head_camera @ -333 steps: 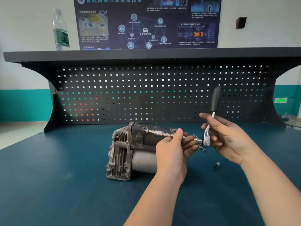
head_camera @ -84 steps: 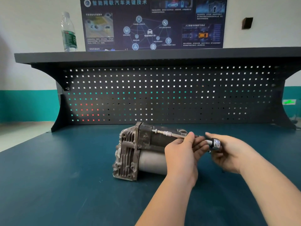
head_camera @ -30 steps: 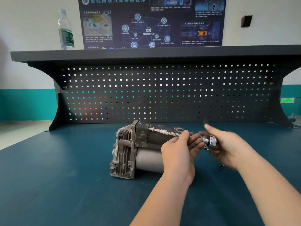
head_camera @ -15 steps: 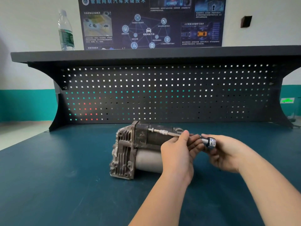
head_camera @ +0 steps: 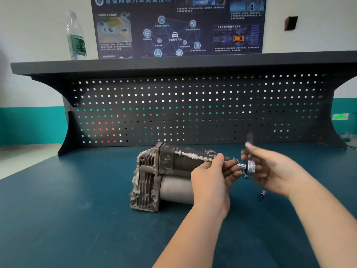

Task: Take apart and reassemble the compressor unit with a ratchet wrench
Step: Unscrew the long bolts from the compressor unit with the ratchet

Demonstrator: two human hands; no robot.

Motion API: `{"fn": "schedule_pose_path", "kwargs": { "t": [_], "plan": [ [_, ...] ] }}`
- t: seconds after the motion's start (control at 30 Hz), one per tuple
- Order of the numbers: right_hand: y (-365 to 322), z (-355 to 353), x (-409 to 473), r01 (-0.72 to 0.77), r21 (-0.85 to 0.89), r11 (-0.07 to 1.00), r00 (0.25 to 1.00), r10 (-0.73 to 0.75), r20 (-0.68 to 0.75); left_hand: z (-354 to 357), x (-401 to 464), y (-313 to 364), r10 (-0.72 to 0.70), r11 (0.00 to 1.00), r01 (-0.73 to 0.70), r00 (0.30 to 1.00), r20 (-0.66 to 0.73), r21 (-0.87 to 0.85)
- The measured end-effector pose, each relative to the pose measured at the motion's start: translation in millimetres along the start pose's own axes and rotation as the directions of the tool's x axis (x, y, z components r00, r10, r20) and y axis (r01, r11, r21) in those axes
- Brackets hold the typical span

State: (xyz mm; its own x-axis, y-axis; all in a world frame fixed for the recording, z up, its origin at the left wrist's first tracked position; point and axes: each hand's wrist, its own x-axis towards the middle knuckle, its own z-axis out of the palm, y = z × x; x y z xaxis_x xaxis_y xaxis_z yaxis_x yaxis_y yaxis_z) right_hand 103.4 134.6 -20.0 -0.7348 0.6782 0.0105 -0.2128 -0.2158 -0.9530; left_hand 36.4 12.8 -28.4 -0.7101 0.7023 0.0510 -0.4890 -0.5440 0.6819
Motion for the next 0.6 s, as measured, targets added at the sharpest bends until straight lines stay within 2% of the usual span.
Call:
{"fn": "schedule_pose_path", "kwargs": {
  "t": [0.07, 0.1, 0.13, 0.2, 0.27, 0.37, 0.47, 0.53, 0.6],
  "plan": [
    [8, 3, 2, -0.136, 0.004, 0.991, 0.99, 0.136, -0.034, 0, 0, 0, -0.001, 1.0, 0.001, 1.0, -0.003, -0.007],
    [9, 4, 3, -0.138, 0.015, 0.99, 0.99, 0.138, -0.035, 0, 1, 0, -0.002, 1.0, 0.002, 1.0, -0.004, -0.011],
    [8, 4, 3, -0.087, 0.026, 0.996, 0.995, 0.088, -0.037, 0, 1, 1, -0.004, 1.0, 0.003, 1.0, -0.003, -0.015],
    [0, 3, 1, 0.105, 0.067, 0.992, 0.994, -0.105, -0.006, -1, 1, 1, -0.009, 1.0, 0.009, 1.0, 0.007, -0.019],
    [-8, 2, -3, 0.279, 0.136, 0.951, 0.948, -0.295, 0.117, -1, 1, 2, -0.016, 1.0, 0.016, 1.0, 0.008, -0.012],
    [-9, -4, -6, 0.347, 0.192, 0.918, 0.867, -0.392, 0.307, -1, 1, 3, -0.025, 1.0, 0.025, 1.0, 0.003, 0.016],
    [-7, -6, -5, 0.311, 0.163, 0.936, 0.895, -0.346, 0.282, -2, 1, 3, -0.033, 0.999, 0.032, 0.999, 0.013, 0.037],
    [-6, -3, -4, 0.253, 0.11, 0.961, 0.948, -0.27, 0.172, -2, 2, 3, -0.036, 0.999, 0.036, 0.999, 0.012, 0.033],
    [-2, -1, -1, 0.133, 0.026, 0.991, 0.99, -0.134, 0.047, -1, 3, 3, -0.036, 0.999, 0.036, 0.999, 0.008, 0.028]
  ]
}}
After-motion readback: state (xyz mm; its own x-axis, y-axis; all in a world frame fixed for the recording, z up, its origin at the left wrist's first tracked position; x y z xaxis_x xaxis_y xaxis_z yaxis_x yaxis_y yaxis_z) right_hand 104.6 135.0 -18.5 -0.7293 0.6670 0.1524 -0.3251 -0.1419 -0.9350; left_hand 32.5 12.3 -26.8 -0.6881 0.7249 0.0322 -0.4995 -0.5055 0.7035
